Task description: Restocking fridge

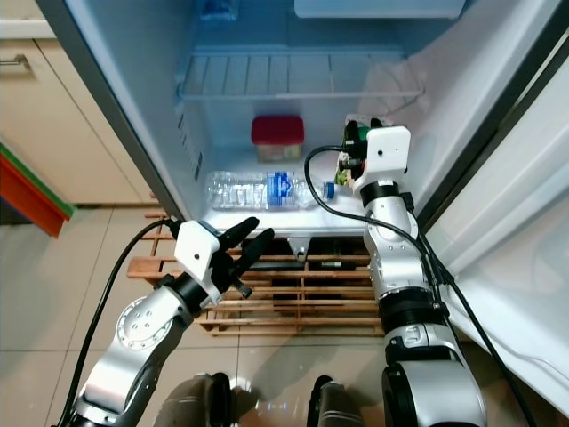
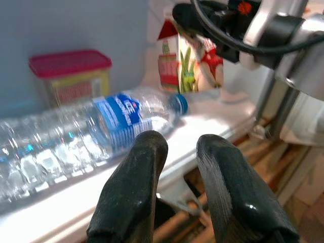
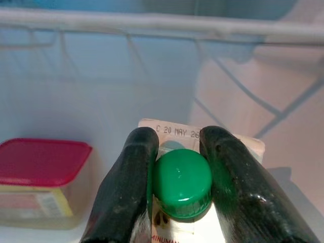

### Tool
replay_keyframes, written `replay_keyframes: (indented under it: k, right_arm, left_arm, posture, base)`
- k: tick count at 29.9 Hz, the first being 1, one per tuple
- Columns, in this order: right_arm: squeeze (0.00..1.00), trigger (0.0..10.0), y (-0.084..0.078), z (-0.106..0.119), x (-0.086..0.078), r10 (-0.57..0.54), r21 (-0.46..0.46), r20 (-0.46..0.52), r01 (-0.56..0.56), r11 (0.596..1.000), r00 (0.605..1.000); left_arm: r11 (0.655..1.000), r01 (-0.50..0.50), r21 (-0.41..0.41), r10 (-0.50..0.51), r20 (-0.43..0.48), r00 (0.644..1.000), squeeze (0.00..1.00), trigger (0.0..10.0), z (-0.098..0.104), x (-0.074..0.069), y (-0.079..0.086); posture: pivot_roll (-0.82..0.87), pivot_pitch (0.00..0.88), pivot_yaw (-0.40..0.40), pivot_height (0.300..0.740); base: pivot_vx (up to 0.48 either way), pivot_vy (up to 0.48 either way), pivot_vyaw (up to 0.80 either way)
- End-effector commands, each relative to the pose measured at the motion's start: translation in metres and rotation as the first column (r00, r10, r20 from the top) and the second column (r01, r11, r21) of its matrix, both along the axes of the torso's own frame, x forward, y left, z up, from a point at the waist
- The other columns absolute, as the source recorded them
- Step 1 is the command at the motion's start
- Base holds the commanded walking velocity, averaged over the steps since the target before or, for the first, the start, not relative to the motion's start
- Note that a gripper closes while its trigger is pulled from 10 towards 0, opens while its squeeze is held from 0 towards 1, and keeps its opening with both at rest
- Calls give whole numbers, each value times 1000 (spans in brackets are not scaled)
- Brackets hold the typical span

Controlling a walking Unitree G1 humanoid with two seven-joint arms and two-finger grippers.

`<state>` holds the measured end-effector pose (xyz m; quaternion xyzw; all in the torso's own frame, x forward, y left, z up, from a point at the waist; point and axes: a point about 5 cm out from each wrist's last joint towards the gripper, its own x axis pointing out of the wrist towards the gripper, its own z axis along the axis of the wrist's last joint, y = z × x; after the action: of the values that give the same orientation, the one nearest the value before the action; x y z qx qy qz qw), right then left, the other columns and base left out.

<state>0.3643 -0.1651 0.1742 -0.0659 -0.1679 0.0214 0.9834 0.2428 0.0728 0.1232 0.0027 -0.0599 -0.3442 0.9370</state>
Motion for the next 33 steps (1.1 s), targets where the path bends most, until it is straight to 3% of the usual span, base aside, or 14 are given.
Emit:
replay_keyframes:
  k: [1, 7, 15, 16, 17, 18, 33]
  right_arm:
    - [0, 0, 1, -3, 3, 1, -9, -11, -2, 1000, 1000]
    - [0, 0, 1, -4, 12, -17, -23, -37, 16, 1000, 999]
    - [0, 0, -1, -7, 17, -46, -70, -59, 42, 997, 997]
    - [98, 471, -1, -7, 17, -52, -73, -63, 47, 996, 997]
    - [380, 4824, -3, -7, 18, -63, -78, -67, 57, 995, 996]
    - [1000, 10000, -4, -8, 18, -68, -78, -70, 63, 995, 995]
    - [1000, 10000, -15, -4, 18, -82, -103, -45, 77, 992, 996]
  left_arm:
    - [1000, 13, -12, -13, -19, 1000, 0, 10000, 0, -6, -1]
    - [999, 25, -41, -28, -82, 996, 0, 10000, -1, -16, -1]
    - [999, 24, -36, -27, -87, 996, 0, 10000, 3, -20, 2]
    - [999, 23, -36, -27, -91, 996, 0, 10000, 4, -20, 2]
    - [999, 22, -35, -26, -93, 995, 0, 10000, 4, -21, 2]
    - [999, 22, -34, -26, -95, 995, 0, 10000, 4, -22, 3]
    - [999, 27, -35, -31, -108, 994, 0, 10000, 7, -22, 0]
  posture:
    - [257, 305, 56, 730]
    - [274, 333, 64, 730]
    - [292, 346, 71, 730]
    - [293, 345, 71, 730]
    - [292, 345, 73, 730]
    - [292, 346, 73, 730]
    - [278, 335, 65, 730]
  base:
    - [0, 0, 0]
    - [0, 0, 0]
    - [0, 0, 0]
    - [0, 0, 0]
    - [0, 0, 0]
    - [0, 0, 0]
    - [0, 0, 0]
